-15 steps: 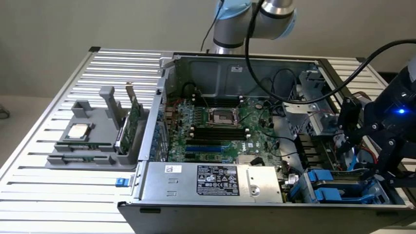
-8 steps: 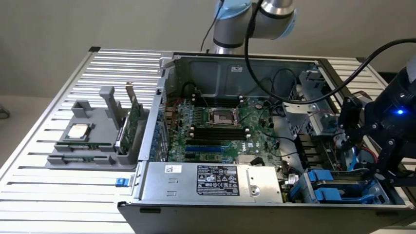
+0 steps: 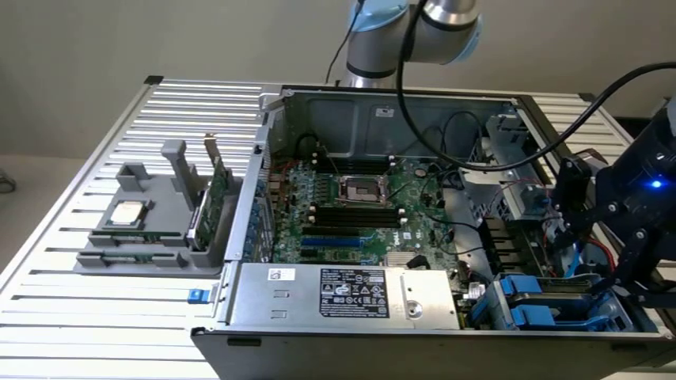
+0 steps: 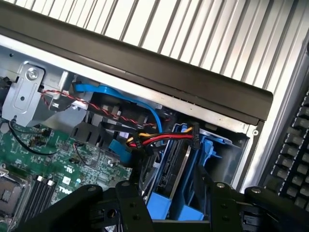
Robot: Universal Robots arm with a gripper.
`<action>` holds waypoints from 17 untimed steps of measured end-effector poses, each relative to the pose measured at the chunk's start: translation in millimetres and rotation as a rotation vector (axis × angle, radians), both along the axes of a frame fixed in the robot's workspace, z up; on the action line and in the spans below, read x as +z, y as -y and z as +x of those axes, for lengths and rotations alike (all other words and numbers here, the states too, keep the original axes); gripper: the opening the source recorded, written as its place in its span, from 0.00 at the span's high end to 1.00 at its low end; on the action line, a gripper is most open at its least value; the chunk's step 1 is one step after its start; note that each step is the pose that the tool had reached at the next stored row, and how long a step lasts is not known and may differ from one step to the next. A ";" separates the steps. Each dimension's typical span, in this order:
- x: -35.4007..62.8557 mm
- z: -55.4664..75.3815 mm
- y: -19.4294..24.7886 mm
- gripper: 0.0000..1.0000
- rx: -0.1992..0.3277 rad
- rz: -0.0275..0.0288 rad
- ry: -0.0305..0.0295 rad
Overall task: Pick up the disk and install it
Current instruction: 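Insert the first disk wire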
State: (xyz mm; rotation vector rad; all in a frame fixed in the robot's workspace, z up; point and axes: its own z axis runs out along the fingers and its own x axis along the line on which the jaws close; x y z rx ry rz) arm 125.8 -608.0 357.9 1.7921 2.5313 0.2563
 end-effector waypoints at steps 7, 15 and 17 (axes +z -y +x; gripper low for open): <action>-0.1 3.1 3.7 0.45 0.000 -0.0027 0.0000; -0.1 8.8 8.1 0.45 0.000 -0.0038 0.0000; -0.2 10.7 9.6 0.45 0.000 -0.0044 0.0000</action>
